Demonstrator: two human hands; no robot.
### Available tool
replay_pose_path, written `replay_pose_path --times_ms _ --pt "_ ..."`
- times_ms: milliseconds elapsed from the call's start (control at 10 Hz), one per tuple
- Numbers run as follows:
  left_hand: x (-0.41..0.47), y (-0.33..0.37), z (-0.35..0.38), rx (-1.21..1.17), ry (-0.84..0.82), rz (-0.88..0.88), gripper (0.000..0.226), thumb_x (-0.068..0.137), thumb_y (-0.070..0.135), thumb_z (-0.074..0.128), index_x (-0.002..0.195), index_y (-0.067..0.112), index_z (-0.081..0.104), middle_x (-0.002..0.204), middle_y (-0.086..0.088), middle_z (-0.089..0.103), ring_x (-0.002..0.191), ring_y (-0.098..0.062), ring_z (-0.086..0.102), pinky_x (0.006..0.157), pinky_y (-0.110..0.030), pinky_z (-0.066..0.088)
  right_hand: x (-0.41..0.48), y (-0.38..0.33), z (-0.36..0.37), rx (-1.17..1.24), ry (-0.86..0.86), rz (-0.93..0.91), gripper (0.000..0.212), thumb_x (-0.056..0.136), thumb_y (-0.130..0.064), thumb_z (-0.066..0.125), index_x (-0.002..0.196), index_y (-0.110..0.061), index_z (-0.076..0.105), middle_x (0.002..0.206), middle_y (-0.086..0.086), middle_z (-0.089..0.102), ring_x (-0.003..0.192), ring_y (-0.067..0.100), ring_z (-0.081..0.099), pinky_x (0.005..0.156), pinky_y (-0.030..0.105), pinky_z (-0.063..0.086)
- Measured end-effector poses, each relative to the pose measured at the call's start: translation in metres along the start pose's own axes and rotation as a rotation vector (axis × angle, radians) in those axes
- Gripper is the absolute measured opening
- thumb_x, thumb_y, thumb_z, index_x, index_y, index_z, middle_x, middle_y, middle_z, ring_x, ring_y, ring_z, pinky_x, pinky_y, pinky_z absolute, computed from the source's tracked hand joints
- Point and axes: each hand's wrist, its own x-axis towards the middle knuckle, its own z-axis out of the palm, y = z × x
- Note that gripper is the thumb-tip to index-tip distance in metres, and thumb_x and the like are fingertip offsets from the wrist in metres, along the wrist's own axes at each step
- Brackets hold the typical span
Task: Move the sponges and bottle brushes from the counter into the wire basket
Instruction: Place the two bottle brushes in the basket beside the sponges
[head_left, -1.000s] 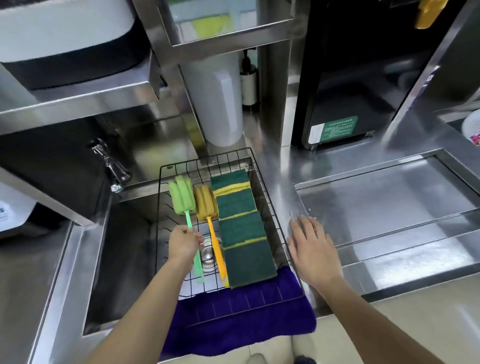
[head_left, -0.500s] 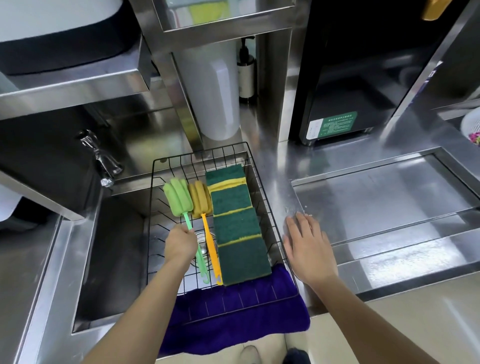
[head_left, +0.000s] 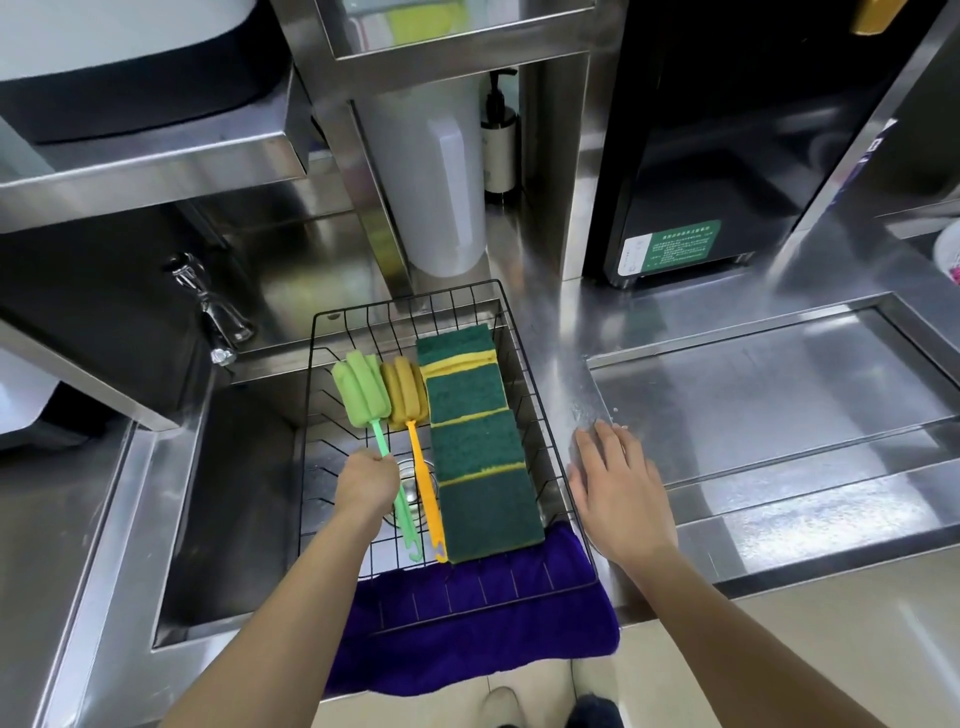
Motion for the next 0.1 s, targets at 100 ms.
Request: replay_pose_path --times_ms 100 --pt "-0.0060 0.0010 -0.0036 -0.031 -0.016 0.012 0.022 0.092 0.019 0.048 0.099 0.000 0.057 0.093 -0.018 0.060 0.080 -0.032 0.056 0.087 -0.051 0.053 -0.0005 0.0005 0.0019 0.011 0.008 -0.002 0.049 0.088 -0.032 0.027 0.119 -0.005 0.053 0.123 0.019 0.055 0.114 0.036 0.045 0.077 0.048 0.048"
